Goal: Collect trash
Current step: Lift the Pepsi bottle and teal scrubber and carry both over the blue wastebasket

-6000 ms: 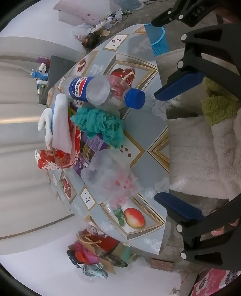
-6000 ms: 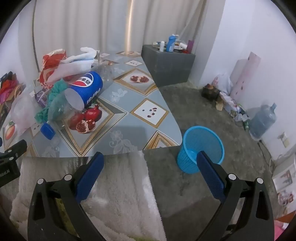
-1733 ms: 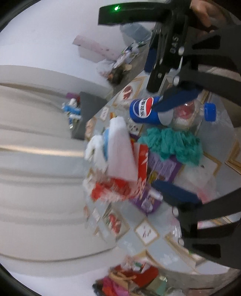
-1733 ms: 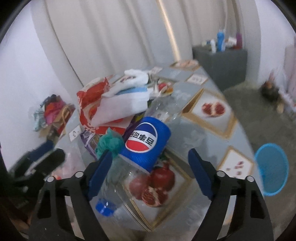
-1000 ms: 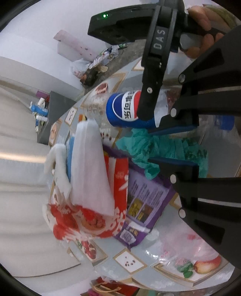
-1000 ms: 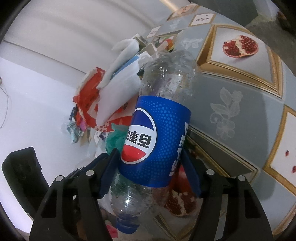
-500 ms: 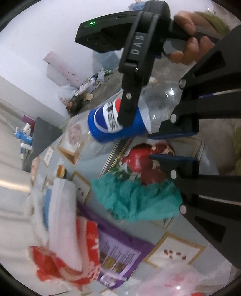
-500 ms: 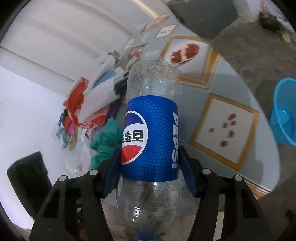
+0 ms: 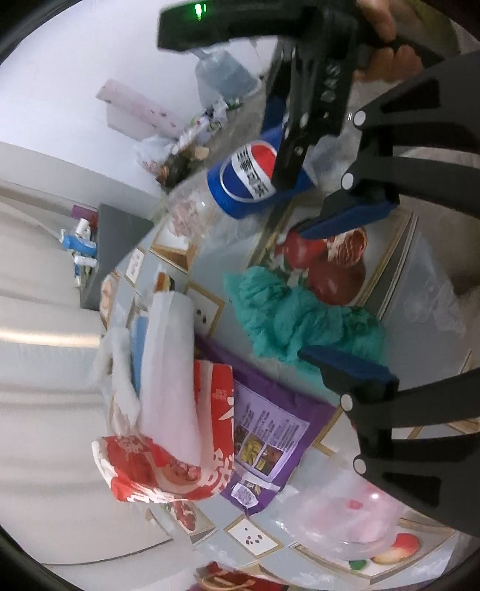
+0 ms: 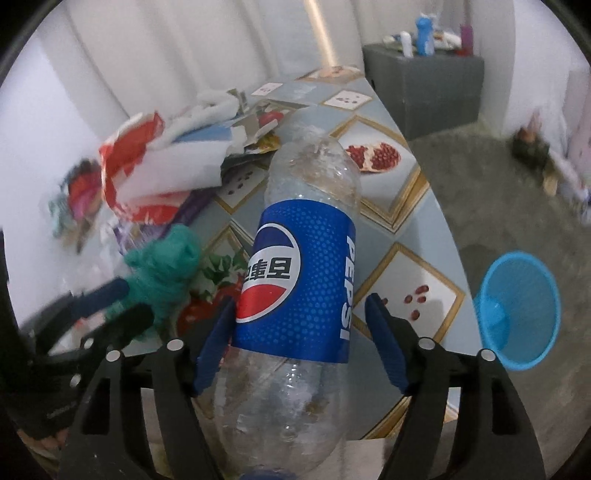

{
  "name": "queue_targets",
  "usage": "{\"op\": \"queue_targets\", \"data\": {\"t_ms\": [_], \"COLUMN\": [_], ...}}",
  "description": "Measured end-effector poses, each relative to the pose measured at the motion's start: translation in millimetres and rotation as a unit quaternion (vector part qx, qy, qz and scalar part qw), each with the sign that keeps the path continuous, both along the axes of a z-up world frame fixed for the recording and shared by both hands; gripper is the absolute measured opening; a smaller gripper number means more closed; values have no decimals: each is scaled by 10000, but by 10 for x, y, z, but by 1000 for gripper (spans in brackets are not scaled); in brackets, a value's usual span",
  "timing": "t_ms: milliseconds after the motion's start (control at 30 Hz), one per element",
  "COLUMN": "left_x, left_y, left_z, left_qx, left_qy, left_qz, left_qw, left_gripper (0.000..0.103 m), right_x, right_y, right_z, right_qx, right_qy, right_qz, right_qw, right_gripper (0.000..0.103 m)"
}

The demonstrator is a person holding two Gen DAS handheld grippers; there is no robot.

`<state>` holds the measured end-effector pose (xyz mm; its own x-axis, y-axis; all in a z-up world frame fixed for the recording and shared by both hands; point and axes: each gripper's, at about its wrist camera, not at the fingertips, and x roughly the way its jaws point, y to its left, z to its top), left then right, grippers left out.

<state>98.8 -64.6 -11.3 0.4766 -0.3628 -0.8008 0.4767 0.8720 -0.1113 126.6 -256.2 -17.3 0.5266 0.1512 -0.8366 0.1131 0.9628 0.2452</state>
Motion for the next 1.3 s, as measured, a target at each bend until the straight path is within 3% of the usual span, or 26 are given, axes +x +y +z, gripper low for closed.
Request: {"op": "queue_targets", "data": {"t_ms": [133,267,333,500,733,1000,1167,1300], "left_x": [93,150,173,201,141,-175,-240,-194], "left_y": [-89,-104,-113,-83,-5,-82,-444,-1034], "left_z": [-103,-160,-195,-231,-172,122,363,524], "left_qx": [401,546,660,770,508,195,-76,-239], "left_qy": [-246,-269,-305,-378,-213,-282,-379,-229], "left_qz": [70,75,89,206,178,-163,-700,-1413], "left_qw": [9989,9981,9973,9961,9983,9993,9968,9894], "left_gripper": [58,58,57,34,29,29,29,29], "right_x": [39,42,41,-36,-219,-613,-951,-1210], "right_y": [77,131,132,107,-38,-407,-868,-1350], "right_z": [-28,-42,-58,-36,0,75,161,138], "right_qx": [-306,-500,-454,-457,-253,281,452,574], "right_qy": [13,39,71,36,-66,-345,-599,-635], "right_qz": [97,140,151,50,-226,-723,-1372,-2076], "right_qw": [9995,9986,9988,9989,9994,9964,9877,9745], "right_gripper": [72,72,67,61,57,56,56,56]}}
